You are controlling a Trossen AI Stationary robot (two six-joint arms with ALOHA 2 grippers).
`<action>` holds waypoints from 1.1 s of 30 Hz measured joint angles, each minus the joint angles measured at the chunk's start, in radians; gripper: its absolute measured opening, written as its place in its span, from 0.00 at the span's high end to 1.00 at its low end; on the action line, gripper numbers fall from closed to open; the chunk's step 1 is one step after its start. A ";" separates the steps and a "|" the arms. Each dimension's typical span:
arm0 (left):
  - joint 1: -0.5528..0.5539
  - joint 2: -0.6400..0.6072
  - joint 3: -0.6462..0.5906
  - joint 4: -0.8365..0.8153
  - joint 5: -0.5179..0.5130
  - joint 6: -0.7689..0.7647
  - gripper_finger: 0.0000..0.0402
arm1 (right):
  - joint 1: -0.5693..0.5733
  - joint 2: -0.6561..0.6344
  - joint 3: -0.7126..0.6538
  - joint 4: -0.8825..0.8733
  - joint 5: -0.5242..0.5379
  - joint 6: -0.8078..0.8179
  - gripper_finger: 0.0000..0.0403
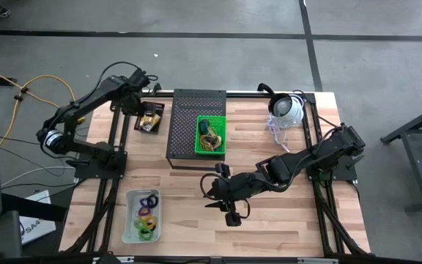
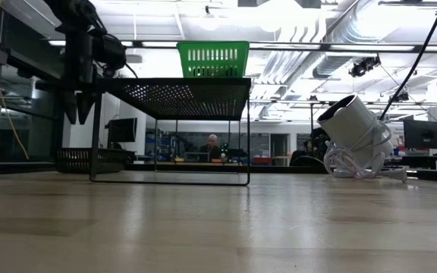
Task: Pick & Place Office Desk Supplies
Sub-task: Put the black bin with crayon boxes on the shelf
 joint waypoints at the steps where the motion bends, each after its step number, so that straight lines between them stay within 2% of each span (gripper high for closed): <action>1: 0.000 0.001 0.000 -0.002 0.010 0.000 0.76 | 0.000 0.000 0.000 0.002 0.000 0.000 0.70; 9: -0.004 0.002 0.000 -0.003 0.075 -0.052 0.76 | 0.000 0.000 0.000 0.002 0.000 0.000 0.70; 14: -0.058 0.002 0.000 -0.006 0.095 -0.070 0.76 | 0.000 0.000 0.000 0.001 0.000 0.000 0.70; 23: -0.187 0.002 -0.007 -0.028 0.039 -0.149 0.76 | 0.000 0.000 0.000 0.001 0.000 0.000 0.70; 30: -0.194 0.002 -0.007 -0.058 0.031 -0.152 0.76 | 0.000 0.000 0.000 0.001 0.000 0.000 0.70; 33: -0.194 0.002 -0.007 -0.064 0.032 -0.106 0.76 | 0.000 0.000 0.000 0.001 0.000 0.000 0.70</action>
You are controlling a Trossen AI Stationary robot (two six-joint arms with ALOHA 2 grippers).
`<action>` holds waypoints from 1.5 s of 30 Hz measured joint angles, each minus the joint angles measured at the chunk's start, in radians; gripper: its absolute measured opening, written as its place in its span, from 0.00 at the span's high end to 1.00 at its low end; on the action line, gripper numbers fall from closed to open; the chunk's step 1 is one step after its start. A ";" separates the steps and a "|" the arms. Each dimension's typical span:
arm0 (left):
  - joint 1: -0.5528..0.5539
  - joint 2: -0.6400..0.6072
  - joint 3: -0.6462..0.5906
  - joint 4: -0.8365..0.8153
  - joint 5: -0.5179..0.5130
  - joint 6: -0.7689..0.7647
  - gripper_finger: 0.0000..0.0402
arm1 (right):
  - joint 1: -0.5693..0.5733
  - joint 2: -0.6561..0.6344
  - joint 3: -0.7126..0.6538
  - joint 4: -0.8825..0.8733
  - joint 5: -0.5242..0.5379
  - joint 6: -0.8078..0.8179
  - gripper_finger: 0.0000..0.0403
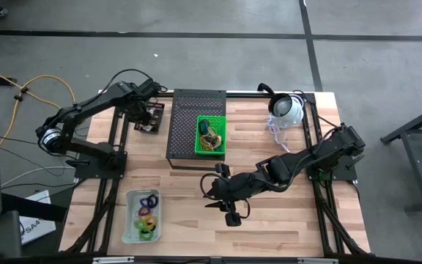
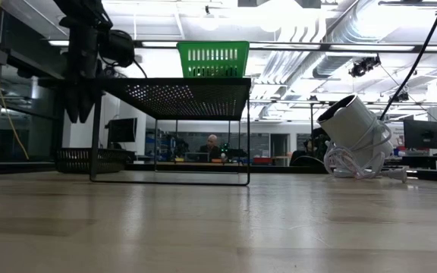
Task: Pick & Place Office Desk Supplies
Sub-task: Put the black bin with crayon boxes on the shelf
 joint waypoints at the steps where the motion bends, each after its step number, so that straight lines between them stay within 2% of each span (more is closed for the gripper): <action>1: 0.000 0.000 0.000 -0.003 0.005 0.025 0.76 | 0.000 0.000 0.000 0.000 0.000 0.000 0.70; 8: -0.018 0.000 0.000 -0.007 0.128 0.240 0.76 | 0.000 0.000 0.000 0.000 0.000 0.000 0.70; 20: -0.066 0.000 0.000 -0.008 0.127 0.659 0.76 | 0.000 0.000 0.000 0.000 0.000 0.000 0.70; 28: -0.124 0.000 0.000 -0.014 0.127 1.066 0.76 | 0.000 0.000 0.000 0.000 0.000 0.000 0.70; 35: -0.153 0.000 0.000 -0.014 0.116 1.205 0.76 | 0.000 0.000 0.000 0.000 0.000 0.000 0.70; 45: -0.147 -0.001 -0.116 0.078 0.055 1.234 0.76 | 0.000 0.000 0.000 0.000 0.000 0.000 0.70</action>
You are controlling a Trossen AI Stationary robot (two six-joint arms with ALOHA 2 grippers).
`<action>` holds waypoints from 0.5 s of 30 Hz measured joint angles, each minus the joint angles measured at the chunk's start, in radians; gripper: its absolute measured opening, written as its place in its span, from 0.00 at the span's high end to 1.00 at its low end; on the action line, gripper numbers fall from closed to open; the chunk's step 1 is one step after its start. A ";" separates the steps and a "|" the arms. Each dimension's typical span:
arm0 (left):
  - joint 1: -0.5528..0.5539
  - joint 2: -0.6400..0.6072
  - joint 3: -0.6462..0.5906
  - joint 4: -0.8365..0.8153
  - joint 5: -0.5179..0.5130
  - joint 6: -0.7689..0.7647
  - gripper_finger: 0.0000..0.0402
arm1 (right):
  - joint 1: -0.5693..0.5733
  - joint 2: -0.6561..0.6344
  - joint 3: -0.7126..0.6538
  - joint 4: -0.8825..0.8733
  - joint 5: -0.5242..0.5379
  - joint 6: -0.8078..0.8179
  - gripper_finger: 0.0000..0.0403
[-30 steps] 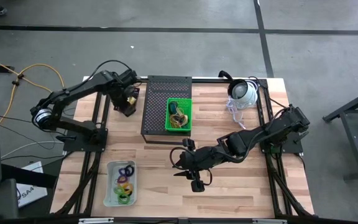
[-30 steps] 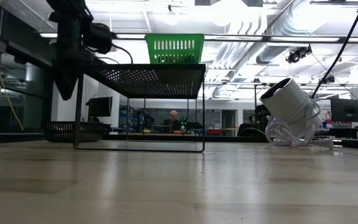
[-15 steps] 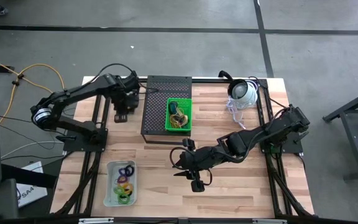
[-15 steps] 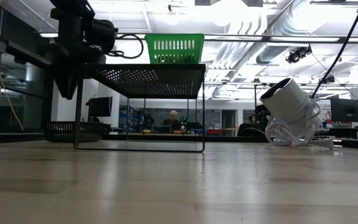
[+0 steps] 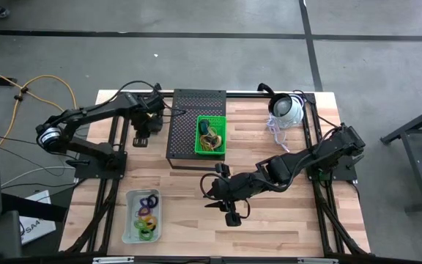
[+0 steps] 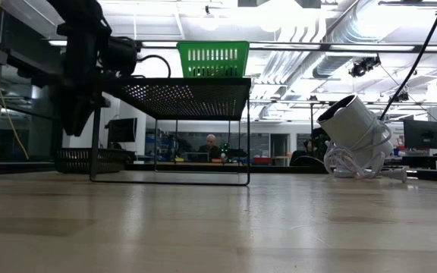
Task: Pick & Place Office Desk Supplies
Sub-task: Put the black bin with crayon boxes on the shelf
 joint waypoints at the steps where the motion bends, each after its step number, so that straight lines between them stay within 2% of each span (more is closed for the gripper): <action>1: 0.000 0.000 -0.010 0.015 -0.011 0.001 0.76 | 0.000 0.000 0.000 0.000 0.000 0.000 0.70; 5: 0.000 0.000 -0.035 0.086 -0.056 0.008 0.76 | 0.000 0.000 0.000 0.000 0.000 0.000 0.70; 15: 0.000 0.000 -0.095 0.177 -0.087 0.012 0.76 | 0.000 0.000 0.000 0.000 0.000 0.000 0.70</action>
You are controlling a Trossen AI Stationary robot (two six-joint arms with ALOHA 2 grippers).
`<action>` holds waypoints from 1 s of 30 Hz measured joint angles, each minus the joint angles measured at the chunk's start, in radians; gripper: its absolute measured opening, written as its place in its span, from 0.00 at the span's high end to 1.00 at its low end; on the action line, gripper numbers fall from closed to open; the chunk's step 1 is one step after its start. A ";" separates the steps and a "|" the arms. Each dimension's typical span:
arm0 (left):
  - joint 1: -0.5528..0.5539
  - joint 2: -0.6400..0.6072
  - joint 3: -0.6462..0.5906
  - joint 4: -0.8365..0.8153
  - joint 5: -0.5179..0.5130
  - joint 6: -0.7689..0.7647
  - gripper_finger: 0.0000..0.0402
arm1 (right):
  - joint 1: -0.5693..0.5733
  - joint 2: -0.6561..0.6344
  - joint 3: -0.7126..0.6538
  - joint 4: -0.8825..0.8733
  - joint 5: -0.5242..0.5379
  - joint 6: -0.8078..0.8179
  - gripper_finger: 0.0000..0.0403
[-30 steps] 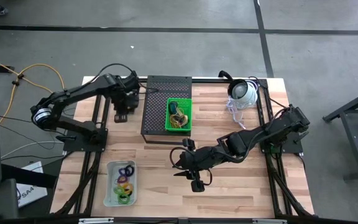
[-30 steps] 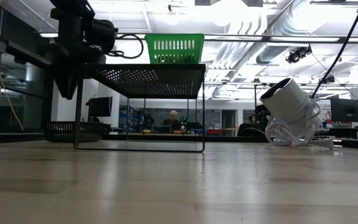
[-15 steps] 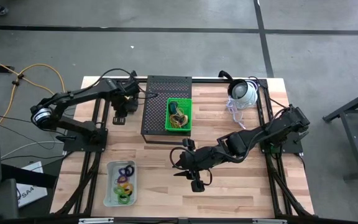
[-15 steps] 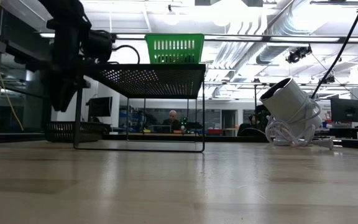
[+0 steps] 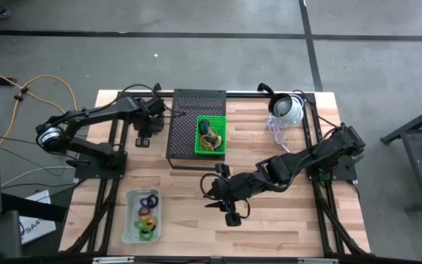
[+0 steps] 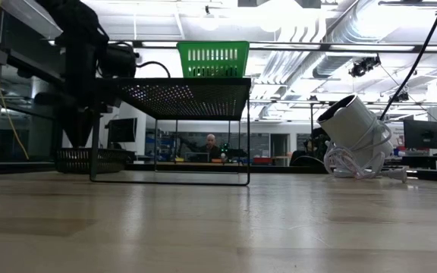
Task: Pick & Place Office Desk Supplies
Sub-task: Put the black bin with crayon boxes on the shelf
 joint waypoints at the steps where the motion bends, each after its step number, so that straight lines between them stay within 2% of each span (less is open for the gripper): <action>1: 0.000 0.000 -0.005 0.003 0.000 -0.003 0.76 | 0.000 0.000 0.000 0.000 0.000 0.000 0.70; 22: 0.000 0.001 -0.126 0.179 -0.021 -0.044 0.77 | 0.000 0.000 0.000 0.000 0.000 0.000 0.70; 26: 0.000 0.001 -0.127 0.179 -0.028 -0.067 0.82 | 0.000 0.000 0.000 0.000 0.000 0.000 0.70; 30: 0.000 0.001 -0.127 0.178 -0.028 -0.072 0.92 | 0.000 0.000 0.000 0.000 0.000 0.000 0.70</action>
